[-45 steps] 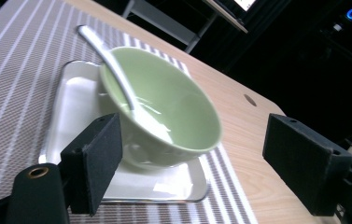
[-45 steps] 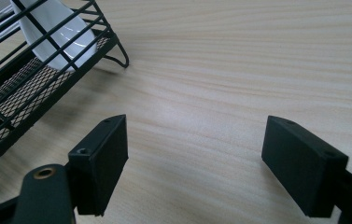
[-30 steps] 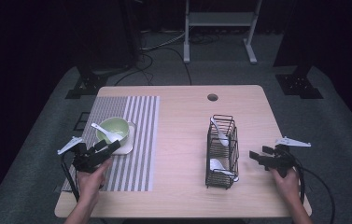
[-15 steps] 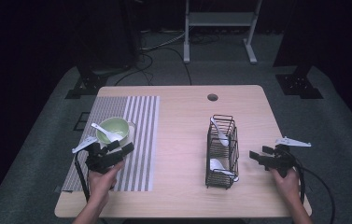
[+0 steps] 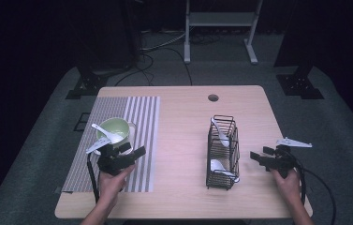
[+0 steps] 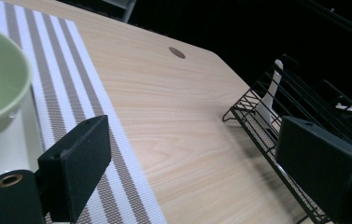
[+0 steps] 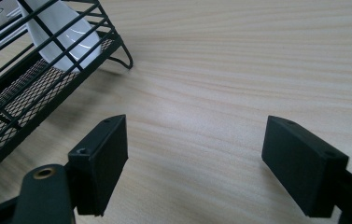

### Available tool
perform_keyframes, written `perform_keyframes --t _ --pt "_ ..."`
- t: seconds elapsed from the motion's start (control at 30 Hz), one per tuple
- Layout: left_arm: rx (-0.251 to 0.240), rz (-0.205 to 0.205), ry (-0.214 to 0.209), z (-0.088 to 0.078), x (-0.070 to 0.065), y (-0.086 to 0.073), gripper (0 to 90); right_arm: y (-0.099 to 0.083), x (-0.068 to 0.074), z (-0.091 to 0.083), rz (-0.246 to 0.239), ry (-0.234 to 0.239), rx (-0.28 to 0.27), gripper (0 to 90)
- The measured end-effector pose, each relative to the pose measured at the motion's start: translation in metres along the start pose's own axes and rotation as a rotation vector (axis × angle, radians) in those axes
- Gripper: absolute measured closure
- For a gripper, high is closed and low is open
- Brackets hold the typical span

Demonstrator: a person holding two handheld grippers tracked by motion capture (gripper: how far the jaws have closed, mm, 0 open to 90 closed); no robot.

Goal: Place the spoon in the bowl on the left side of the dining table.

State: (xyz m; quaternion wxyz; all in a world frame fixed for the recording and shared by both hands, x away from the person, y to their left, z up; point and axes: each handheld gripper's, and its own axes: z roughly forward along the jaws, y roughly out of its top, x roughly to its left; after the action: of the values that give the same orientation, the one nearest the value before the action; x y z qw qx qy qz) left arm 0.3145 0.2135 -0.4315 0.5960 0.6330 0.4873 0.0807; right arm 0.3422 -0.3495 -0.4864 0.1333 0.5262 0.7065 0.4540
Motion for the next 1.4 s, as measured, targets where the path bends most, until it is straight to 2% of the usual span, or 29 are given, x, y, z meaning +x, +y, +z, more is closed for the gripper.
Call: perform_keyframes --t 0.9,1.1,1.2,1.4 --pt "0.065 0.067 -0.097 0.035 -0.036 -0.012 9.7 0.0 0.0 0.0 0.002 0.005 0.0 21.4" --pt "0.077 0.058 -0.117 0.04 -0.041 -0.018 8.9 0.0 0.0 0.0 0.002 0.007 -0.001 21.4" --pt "0.091 0.032 -0.134 0.044 -0.044 -0.02 8.9 0.0 0.0 0.0 0.001 0.007 -0.001 21.4" --pt "0.104 0.053 -0.158 0.049 -0.055 -0.024 8.9 0.0 0.0 0.0 0.001 0.006 0.0 21.4"
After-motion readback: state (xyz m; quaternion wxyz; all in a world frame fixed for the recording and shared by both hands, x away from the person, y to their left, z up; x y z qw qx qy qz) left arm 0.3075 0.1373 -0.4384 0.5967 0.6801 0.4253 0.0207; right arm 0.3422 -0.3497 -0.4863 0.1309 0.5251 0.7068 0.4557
